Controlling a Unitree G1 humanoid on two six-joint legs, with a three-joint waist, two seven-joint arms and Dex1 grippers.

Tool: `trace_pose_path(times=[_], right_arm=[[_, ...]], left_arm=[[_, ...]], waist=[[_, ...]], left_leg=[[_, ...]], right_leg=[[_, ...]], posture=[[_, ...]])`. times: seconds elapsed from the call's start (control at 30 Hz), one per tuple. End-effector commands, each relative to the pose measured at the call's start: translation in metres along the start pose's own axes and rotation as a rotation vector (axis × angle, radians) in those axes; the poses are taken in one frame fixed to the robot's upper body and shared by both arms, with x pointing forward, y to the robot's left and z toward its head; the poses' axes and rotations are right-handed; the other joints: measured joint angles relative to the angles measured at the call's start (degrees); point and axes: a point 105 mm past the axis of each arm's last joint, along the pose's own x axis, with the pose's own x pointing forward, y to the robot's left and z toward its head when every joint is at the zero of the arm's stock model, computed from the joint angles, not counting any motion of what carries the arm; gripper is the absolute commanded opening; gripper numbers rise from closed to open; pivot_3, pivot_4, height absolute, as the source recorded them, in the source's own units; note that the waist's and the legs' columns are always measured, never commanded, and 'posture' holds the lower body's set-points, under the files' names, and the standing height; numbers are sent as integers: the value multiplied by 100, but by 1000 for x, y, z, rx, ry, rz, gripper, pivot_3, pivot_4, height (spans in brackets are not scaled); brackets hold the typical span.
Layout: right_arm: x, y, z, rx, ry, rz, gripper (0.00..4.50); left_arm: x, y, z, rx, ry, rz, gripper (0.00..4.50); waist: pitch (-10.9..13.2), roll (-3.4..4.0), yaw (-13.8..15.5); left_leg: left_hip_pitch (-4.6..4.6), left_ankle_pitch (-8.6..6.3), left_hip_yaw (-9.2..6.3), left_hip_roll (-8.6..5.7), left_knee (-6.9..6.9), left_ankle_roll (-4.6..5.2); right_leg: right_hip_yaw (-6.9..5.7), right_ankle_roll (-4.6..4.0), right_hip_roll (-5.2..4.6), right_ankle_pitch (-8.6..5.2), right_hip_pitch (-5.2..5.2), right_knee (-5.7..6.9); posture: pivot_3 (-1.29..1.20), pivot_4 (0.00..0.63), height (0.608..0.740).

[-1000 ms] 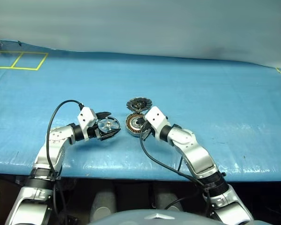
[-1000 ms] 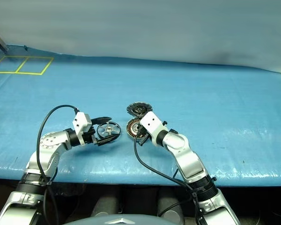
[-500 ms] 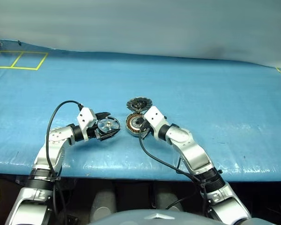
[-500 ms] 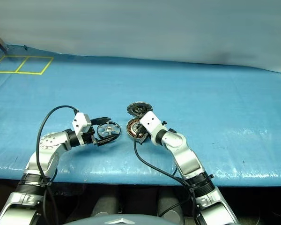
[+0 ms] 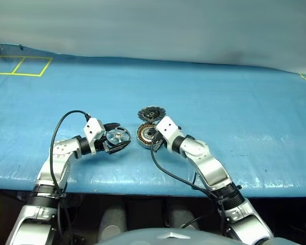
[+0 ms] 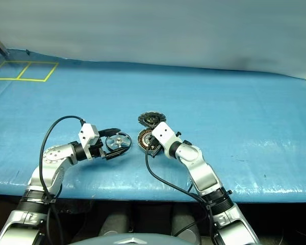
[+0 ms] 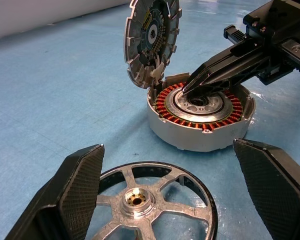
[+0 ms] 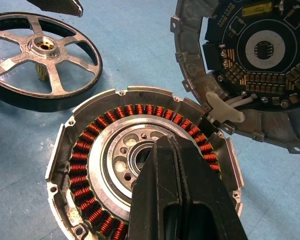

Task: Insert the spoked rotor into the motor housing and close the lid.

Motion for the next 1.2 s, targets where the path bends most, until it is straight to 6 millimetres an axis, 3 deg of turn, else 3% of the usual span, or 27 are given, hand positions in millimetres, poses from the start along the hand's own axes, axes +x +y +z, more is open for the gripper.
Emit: trace_pose_path(times=[0.03,0.13,0.23,0.53,0.87,1.2], right_arm=[[-7,-3,25,29,-101,-11,26],[-15,-3,45,49,-175,1,26],[-20,1,48,53,-187,28,26],[-31,17,36,47,-165,129,26],[-32,19,31,74,-167,109,26],[-29,19,30,76,-165,99,26]], left_arm=[[-3,3,11,36,-26,6,4500],[-4,4,11,39,-19,5,4500],[-5,5,11,44,-13,2,4500],[-12,10,10,91,61,-28,4500],[-16,16,25,16,-2,-2,4500],[-20,18,4,-93,159,26,4500]], waist=[[1,1,2],[3,2,12],[3,1,11],[5,-1,11],[7,-2,16],[8,-3,14]], left_leg=[[-1,0,0,0,0,0],[-14,0,-1,0,-1,0],[-18,0,-3,0,-1,0],[-20,0,-4,-1,3,0],[-28,0,-8,0,6,0],[-30,0,-9,-1,8,0]], right_leg=[[0,0,0,0,-1,0],[0,-1,0,1,-12,0],[-1,-1,1,1,-14,-1],[-2,0,1,0,-15,-1],[-6,0,1,0,-18,-1],[-6,1,1,0,-20,-1]], posture=[[0,150,740],[0,150,740],[0,150,740],[0,150,740],[0,150,740],[0,150,740]])
